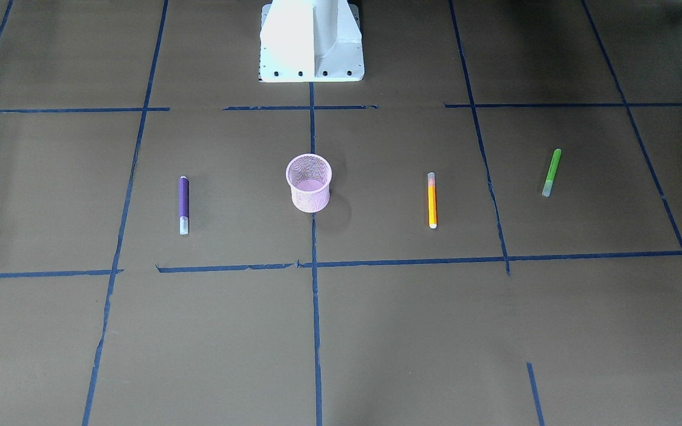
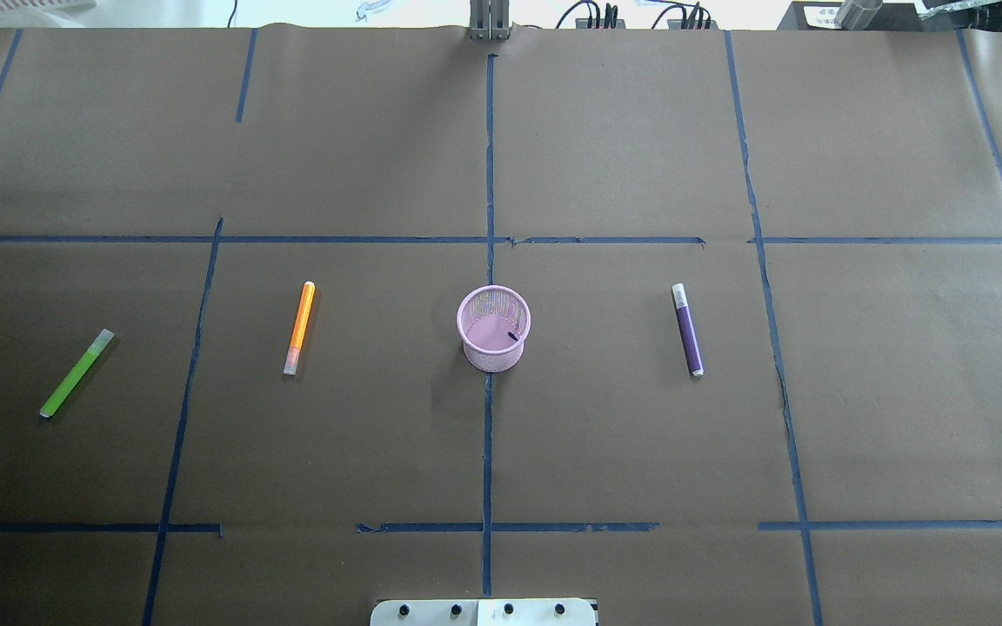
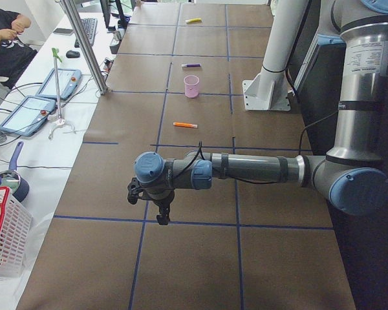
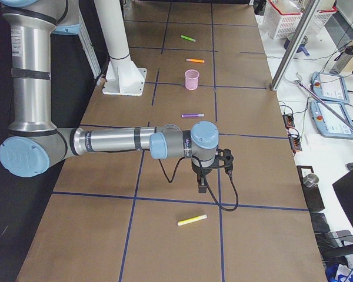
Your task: Collect pens into pen holder
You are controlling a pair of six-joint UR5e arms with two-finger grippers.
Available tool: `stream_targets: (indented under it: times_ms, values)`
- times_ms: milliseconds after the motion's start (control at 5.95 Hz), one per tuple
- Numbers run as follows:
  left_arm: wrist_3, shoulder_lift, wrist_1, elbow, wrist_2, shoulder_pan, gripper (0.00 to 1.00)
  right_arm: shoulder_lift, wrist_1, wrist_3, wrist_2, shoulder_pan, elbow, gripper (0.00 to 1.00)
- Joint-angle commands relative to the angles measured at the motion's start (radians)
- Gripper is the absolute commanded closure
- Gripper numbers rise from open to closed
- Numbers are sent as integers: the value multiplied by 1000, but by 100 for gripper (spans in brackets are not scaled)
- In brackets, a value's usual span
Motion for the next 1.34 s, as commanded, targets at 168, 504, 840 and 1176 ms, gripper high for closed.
stream_targets:
  times_ms: [168, 504, 840, 1176]
  values:
    - [-5, -13, -6, -8, 6, 1, 0, -14, 5, 0, 4, 0, 0, 0]
    - [-8, -40, -4, -24, 6, 9, 0, -13, 7, 0, 7, 0, 3, 0]
    - [-21, -115, -4, -64, 20, 140, 0, -11, 7, 0, 7, -2, 3, 0]
    - [-208, -131, -6, -211, 150, 352, 0, -4, 7, 0, 4, -2, 1, 0]
